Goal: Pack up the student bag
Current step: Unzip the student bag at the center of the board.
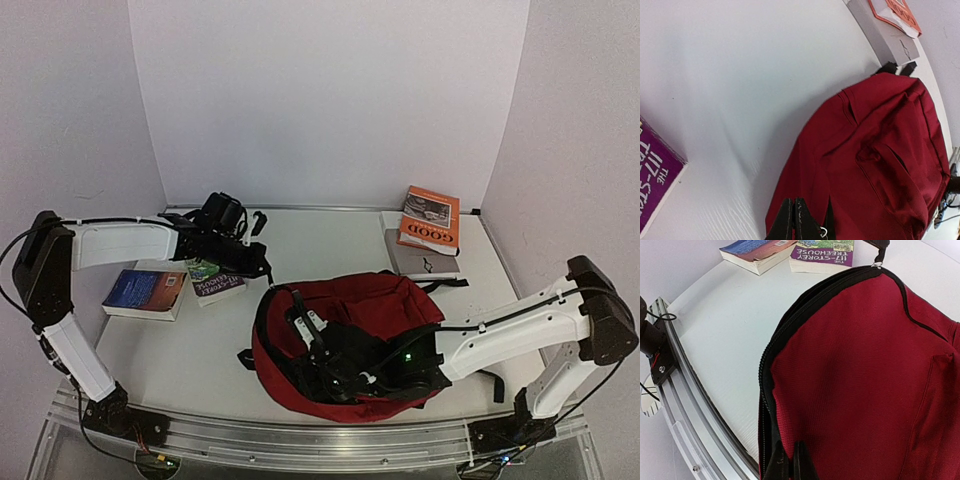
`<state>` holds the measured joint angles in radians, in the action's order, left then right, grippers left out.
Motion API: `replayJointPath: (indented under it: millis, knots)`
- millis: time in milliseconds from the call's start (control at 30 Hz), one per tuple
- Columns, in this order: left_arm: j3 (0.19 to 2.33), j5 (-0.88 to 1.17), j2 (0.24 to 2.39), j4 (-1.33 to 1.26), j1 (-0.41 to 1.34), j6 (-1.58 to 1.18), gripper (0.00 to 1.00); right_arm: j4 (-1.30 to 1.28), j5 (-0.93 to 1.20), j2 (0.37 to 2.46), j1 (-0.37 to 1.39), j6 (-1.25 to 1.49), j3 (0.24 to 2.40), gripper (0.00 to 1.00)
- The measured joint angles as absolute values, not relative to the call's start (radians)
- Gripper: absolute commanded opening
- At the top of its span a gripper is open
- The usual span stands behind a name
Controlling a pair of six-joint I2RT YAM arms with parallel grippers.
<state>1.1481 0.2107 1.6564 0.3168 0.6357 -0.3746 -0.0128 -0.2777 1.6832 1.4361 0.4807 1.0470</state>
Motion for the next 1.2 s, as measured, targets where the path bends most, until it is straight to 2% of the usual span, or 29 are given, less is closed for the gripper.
replayJointPath:
  millis: [233, 533, 600, 733, 800, 867, 1000, 1200]
  knots:
    - [1.207, 0.153, 1.738, 0.322, 0.636, -0.392, 0.0, -0.016, -0.308, 1.657, 1.445, 0.502, 1.047, 0.0]
    - [1.254, 0.221, 1.837, 0.279, 0.633, -0.4, 0.02, -0.02, -0.417, 1.64, 1.458, 0.599, 1.043, 0.0]
    - [1.254, 0.233, 1.838, 0.268, 0.63, -0.408, 0.09, -0.018, -0.446, 1.626, 1.46, 0.633, 1.033, 0.0]
    - [1.243, 0.236, 1.83, 0.233, 0.622, -0.44, 0.43, -0.018, -0.491, 1.602, 1.461, 0.704, 1.007, 0.0]
    - [1.214, 0.233, 1.803, 0.227, 0.617, -0.451, 0.57, -0.016, -0.499, 1.598, 1.451, 0.74, 0.997, 0.0]
    - [1.169, 0.231, 1.754, 0.227, 0.614, -0.476, 0.66, -0.016, -0.498, 1.598, 1.437, 0.772, 0.987, 0.0]
    - [1.077, 0.229, 1.624, 0.237, 0.612, -0.515, 0.74, -0.015, -0.484, 1.598, 1.39, 0.833, 0.969, 0.0]
    - [0.91, 0.264, 1.42, 0.228, 0.612, -0.589, 0.77, -0.013, -0.464, 1.598, 1.334, 0.926, 0.93, 0.0]
